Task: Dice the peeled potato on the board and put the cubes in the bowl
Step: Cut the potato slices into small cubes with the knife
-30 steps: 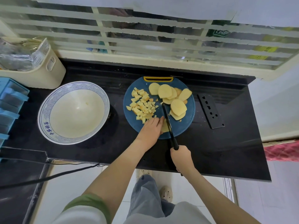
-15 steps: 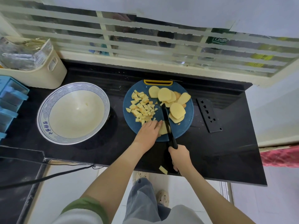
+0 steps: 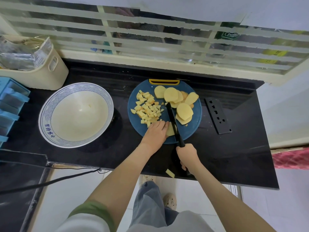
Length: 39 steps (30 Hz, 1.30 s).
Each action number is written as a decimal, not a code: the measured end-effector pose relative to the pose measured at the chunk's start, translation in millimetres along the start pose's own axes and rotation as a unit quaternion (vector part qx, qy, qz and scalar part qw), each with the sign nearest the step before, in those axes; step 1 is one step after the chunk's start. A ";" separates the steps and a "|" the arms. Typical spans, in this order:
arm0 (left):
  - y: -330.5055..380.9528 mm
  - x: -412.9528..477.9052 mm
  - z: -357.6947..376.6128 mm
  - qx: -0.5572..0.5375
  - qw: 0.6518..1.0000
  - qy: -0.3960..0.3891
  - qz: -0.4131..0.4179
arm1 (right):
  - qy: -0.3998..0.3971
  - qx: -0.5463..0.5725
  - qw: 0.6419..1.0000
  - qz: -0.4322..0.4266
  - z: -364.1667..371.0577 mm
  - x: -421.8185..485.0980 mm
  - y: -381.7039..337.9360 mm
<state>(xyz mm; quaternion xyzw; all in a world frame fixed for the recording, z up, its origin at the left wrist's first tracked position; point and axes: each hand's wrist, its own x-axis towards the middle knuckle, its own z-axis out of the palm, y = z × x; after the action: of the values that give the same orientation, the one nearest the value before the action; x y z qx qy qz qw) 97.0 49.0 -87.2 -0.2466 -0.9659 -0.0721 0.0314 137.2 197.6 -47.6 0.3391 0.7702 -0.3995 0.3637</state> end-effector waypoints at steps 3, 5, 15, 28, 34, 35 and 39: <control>-3.1 0.9 -3.1 -0.006 1.000 -0.022 0.003 | 0.008 0.025 1.000 -0.001 1.9 6.8 -8.6; -2.4 2.3 -7.3 -0.040 0.997 -0.070 -0.008 | 0.008 0.046 0.999 -0.014 2.7 6.1 -10.6; 13.3 -19.3 -44.8 -0.164 0.986 -0.020 0.013 | 0.020 0.086 0.992 -0.095 -21.7 -20.7 7.3; 43.1 -62.0 -28.7 -0.127 0.957 -0.230 0.120 | 0.031 0.094 0.992 -0.082 -21.3 -25.2 33.4; 33.8 -36.4 -35.3 -0.146 0.981 -0.059 -0.110 | 0.017 0.117 0.989 -0.090 -21.7 -24.5 34.4; 30.4 -29.0 -36.3 -0.152 0.977 -0.029 -0.147 | 0.014 0.116 0.989 -0.091 -20.4 -24.5 32.7; 22.6 -2.1 -33.2 -0.183 0.953 0.033 -0.237 | 0.002 0.116 0.989 -0.089 -13.0 -26.1 27.1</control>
<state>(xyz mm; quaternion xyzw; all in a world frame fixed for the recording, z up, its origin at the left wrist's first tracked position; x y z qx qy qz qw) 110.5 62.5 -51.8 -0.0092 -0.9653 -0.2611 -0.0006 168.7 214.9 -30.5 0.3101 0.7467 -0.5156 0.2835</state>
